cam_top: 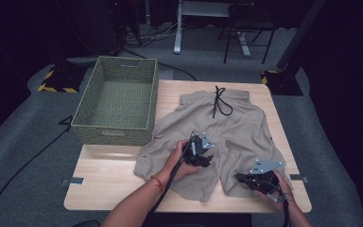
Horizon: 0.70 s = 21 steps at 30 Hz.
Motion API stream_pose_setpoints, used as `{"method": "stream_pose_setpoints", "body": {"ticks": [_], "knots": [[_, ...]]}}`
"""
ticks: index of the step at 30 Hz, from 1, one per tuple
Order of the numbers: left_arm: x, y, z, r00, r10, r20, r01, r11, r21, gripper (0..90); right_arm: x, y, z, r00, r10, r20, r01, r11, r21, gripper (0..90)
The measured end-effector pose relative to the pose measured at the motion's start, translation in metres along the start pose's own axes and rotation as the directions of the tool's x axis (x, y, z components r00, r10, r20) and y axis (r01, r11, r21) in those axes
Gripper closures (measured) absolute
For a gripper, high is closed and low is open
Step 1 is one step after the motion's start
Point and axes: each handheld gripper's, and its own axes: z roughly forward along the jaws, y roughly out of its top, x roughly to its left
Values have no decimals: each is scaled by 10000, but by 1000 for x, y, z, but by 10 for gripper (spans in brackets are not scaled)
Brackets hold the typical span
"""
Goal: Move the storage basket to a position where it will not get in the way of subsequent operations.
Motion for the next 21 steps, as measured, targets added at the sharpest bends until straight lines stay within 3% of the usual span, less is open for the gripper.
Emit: {"method": "stream_pose_setpoints", "body": {"ticks": [3,6,8,12,15,16,18,21], "knots": [[3,5,16,9977,-37,-674,51,9998,204,462,2,-1,-13,10000,-27,-91,24,9995,-312,888],[8,6,22,9943,-391,-987,406,9991,132,478,15,1,-22,9976,-650,-245,640,9971,-416,887],[11,7,23,9897,-350,-1387,373,9992,140,503,26,3,-25,9930,-1098,-436,1083,9935,-356,887],[21,6,23,9824,-502,-1800,562,9980,285,504,45,6,-24,9789,-1760,-1042,1745,9844,-228,871],[26,5,20,9806,-688,-1834,787,9958,472,476,49,6,-21,9734,-1914,-1256,1929,9812,-1,826],[26,4,17,9825,-756,-1705,848,9952,478,459,48,6,-22,9750,-1901,-1152,1907,9816,-65,752],[24,5,5,9903,-1056,-903,1060,9944,-7,404,41,7,-33,9842,-1686,-536,1660,9848,-503,652],[7,10,-19,9972,-573,477,609,9952,-772,343,20,4,-63,9957,-684,619,769,9859,-1486,547]]}}
